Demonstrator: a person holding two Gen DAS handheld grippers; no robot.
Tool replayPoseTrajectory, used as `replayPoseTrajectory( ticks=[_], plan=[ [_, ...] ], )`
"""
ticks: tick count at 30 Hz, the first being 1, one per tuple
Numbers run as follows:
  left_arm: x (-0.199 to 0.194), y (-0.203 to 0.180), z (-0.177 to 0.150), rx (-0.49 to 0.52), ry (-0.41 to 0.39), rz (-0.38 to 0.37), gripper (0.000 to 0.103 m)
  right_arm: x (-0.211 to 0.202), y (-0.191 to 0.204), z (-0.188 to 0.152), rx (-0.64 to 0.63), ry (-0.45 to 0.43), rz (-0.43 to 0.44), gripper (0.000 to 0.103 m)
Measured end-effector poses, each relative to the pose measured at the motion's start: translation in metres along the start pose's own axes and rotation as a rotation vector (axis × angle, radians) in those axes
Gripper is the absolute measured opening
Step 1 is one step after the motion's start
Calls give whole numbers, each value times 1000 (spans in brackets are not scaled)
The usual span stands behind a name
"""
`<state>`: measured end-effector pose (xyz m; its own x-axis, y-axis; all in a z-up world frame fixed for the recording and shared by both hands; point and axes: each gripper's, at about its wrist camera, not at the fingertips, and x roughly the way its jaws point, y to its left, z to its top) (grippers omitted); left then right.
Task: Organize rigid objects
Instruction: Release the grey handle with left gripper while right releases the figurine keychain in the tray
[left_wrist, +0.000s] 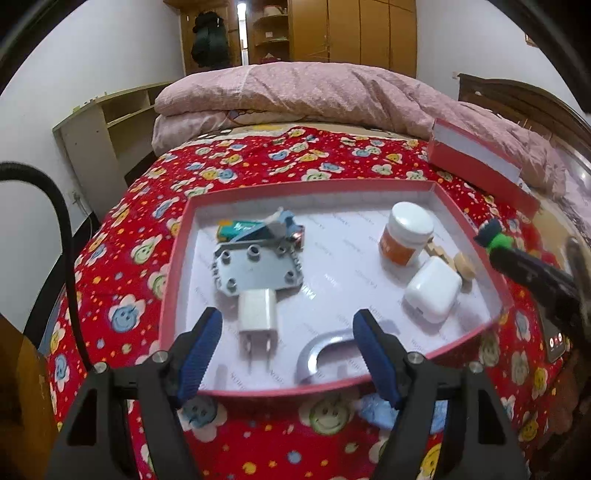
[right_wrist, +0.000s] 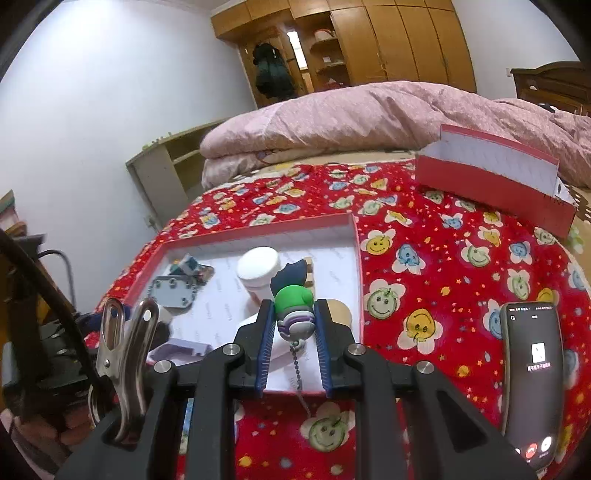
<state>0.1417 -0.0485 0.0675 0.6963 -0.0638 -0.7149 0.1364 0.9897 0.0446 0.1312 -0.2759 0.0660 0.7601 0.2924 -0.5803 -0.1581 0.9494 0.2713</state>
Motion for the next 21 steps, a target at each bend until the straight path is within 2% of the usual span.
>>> replayPoseTrajectory(
  ticks=[11,13,15,21],
  plan=[
    [-13,4,-15,-11,8,-19,77,21,-3,-3,-12,41,-31,23],
    [-16,4,-17,-14,10,-17,77,21,-2,-4,-17,43,-34,26],
    [-18,6,-20,-17,15,-15,77,20,-1,-4,-24,36,-38,36],
    [-26,10,-31,-19,26,-15,78,6,4,-5,-27,4,-26,51]
  ],
)
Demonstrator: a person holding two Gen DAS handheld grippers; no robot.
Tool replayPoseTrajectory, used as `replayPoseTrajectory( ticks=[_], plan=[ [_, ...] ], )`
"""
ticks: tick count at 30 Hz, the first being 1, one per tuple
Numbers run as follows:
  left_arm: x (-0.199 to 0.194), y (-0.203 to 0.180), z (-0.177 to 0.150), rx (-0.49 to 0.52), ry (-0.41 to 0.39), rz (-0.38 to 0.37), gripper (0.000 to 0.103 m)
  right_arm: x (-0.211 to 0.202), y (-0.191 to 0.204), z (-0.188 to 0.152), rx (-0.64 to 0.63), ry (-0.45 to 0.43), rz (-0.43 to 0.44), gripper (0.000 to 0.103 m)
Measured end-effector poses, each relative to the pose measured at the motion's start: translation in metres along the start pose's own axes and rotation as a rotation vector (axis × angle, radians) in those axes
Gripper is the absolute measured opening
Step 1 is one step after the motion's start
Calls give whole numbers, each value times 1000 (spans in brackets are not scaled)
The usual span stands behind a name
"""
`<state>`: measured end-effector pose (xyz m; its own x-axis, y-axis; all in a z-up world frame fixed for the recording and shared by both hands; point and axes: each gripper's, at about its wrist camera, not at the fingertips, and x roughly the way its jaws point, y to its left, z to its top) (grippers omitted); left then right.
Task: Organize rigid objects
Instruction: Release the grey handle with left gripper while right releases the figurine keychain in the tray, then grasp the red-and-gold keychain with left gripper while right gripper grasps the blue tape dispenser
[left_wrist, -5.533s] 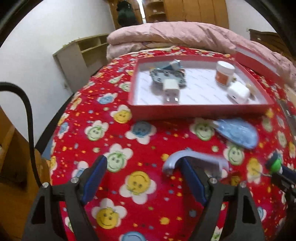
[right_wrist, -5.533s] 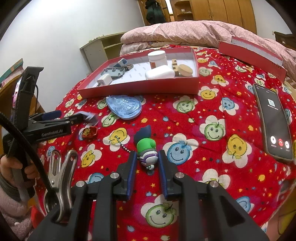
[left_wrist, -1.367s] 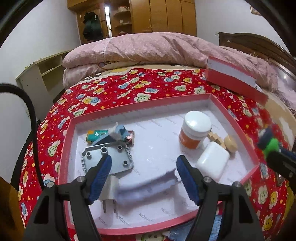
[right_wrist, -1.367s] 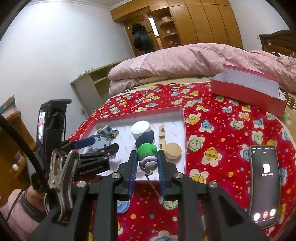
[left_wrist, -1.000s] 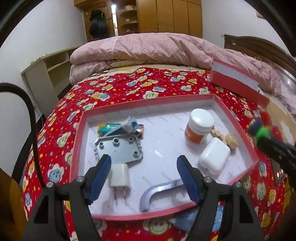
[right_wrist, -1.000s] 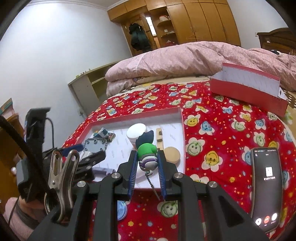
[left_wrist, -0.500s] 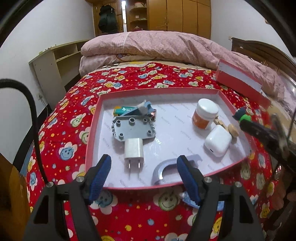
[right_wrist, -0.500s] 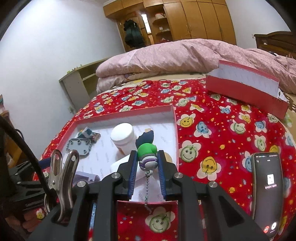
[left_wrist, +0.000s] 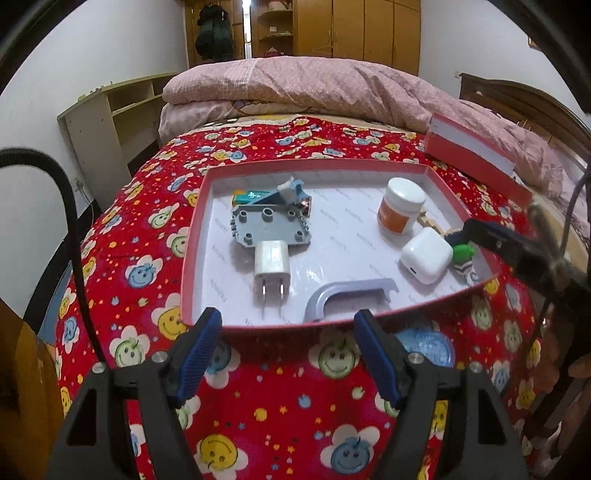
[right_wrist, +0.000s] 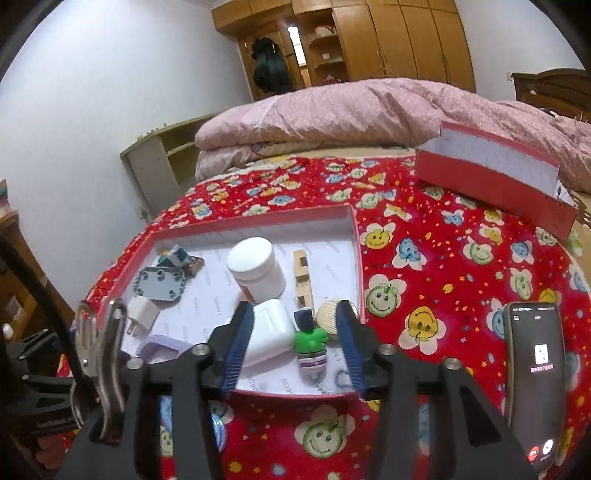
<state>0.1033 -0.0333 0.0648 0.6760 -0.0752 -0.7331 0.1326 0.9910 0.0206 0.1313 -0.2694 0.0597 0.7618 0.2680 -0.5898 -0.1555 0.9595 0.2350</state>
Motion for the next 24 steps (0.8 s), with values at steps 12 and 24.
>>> replayPoseTrajectory(
  ticks=[12,24],
  plan=[
    [-10,-1,-13,0,9,-11,78,-31,4,-12,-3,-7,26,52],
    [-23,-15,-32,33,16,-39,78,-49,12,-39,-26,39,24,52]
  ],
)
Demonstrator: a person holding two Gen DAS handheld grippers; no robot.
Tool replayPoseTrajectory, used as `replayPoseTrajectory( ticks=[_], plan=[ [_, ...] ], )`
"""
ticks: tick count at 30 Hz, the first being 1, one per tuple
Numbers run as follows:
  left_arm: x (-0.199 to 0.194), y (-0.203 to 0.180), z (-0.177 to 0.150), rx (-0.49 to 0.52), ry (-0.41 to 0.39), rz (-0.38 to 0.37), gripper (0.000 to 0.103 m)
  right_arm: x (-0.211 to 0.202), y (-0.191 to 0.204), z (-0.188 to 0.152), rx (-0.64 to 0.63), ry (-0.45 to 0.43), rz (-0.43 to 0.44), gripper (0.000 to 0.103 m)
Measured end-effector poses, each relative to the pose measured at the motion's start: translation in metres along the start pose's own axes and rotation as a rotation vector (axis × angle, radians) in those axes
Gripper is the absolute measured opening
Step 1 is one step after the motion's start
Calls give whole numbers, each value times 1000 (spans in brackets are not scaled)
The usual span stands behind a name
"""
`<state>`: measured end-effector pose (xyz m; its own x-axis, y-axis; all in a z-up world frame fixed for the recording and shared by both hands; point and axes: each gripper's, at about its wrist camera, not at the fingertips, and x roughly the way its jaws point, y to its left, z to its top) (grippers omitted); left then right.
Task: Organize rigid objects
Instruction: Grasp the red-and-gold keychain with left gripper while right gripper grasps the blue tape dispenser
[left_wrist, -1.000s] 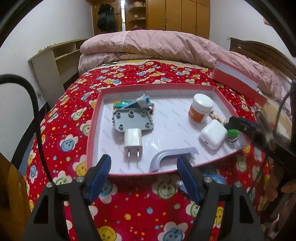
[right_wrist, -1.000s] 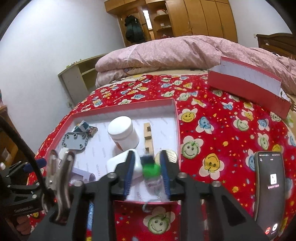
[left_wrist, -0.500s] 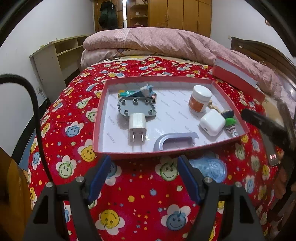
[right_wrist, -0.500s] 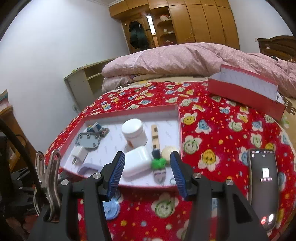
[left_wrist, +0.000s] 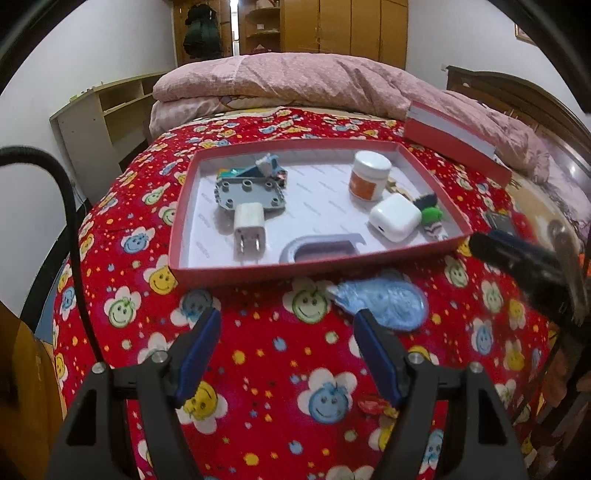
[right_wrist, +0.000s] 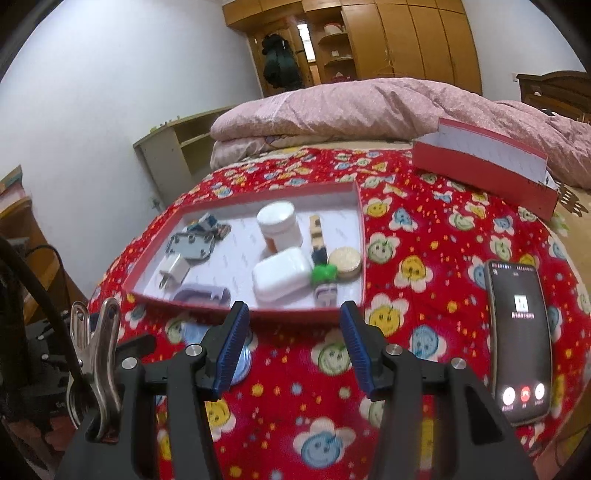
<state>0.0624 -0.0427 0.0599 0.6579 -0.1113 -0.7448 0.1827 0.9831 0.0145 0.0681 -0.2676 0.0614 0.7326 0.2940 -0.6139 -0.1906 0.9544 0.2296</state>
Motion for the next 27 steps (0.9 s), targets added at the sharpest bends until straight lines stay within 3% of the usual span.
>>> replayPoseTrajectory(
  ticks=[14,21,27],
  plan=[
    [-13,-26,-37,41,39,-123,78,-13,5,-57,-66,104,-126,52],
    [-1,-50,-45,104,48,-100,77,-11,-6,-71,-42,152,-134,52],
    [6,-60,-50,140,59,-95,59,-12,-8,-74,-31,139,-116,53]
  ],
)
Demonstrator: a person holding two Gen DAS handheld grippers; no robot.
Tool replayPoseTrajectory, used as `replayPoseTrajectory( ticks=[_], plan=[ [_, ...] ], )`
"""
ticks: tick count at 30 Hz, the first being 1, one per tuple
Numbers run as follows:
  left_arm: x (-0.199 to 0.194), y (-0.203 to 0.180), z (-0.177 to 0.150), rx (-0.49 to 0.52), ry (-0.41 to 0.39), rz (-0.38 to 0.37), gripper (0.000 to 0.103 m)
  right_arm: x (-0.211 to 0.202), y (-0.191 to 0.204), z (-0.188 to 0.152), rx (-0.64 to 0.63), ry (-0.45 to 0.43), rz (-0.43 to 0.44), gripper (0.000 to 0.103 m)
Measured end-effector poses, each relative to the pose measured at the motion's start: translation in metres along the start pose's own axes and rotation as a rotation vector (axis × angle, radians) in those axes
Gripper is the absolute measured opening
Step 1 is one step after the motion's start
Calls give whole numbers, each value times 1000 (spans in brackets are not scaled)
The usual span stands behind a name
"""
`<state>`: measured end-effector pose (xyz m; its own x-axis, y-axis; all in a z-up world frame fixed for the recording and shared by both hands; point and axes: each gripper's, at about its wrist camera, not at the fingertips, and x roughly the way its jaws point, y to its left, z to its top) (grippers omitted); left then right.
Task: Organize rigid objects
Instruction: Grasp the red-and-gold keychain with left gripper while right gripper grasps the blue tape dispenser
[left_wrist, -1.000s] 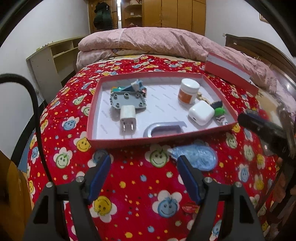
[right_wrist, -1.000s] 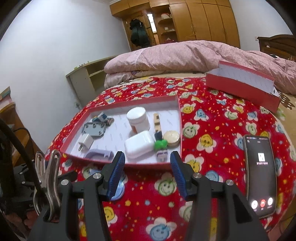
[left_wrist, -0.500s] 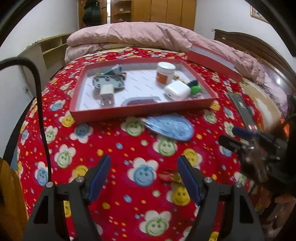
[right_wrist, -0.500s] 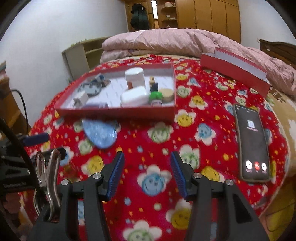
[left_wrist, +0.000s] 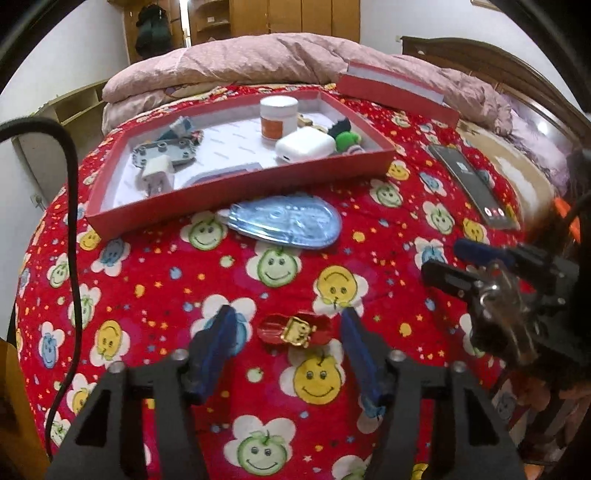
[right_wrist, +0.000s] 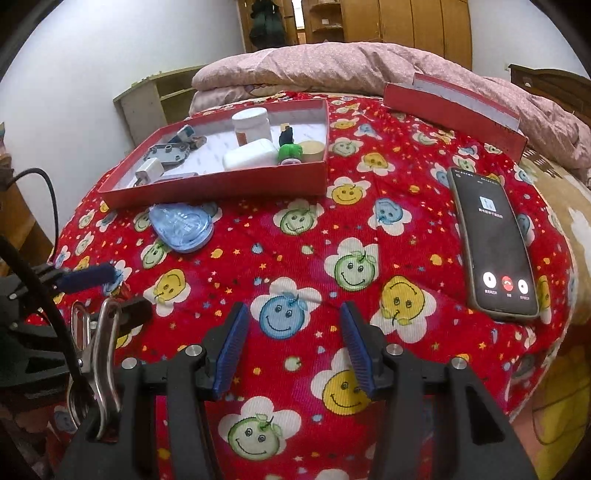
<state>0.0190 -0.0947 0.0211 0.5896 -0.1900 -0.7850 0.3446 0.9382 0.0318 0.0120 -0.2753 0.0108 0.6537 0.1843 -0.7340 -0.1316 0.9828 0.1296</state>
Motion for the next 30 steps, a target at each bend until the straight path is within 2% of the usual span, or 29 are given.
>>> replayPoseTrajectory(
  ticks=[1,4,12,16,19,23,26,30],
  plan=[
    [1,-1,-1,5,-3,5,57,0,0,-1,1,-2,3,54],
    [0,-6,-3,34,-26,7,41,-1,0,-1,1,-6,8,54],
    [-8,-2,-2,35,-43,7,41,0,0,-1,0,-8,11,57],
    [-14,16,2,-11,-57,61,41,0,2,0,-7,-5,4,57],
    [-17,33,2,-52,-63,103,41,-2,7,5,-19,-8,34,57],
    [-19,58,2,-114,-64,154,41,-3,24,21,-91,-37,87,57],
    [-16,74,-1,-158,-51,185,41,10,41,34,-154,-2,166,62],
    [-14,89,-6,-190,-49,212,41,29,64,47,-241,1,151,62]
  ],
)
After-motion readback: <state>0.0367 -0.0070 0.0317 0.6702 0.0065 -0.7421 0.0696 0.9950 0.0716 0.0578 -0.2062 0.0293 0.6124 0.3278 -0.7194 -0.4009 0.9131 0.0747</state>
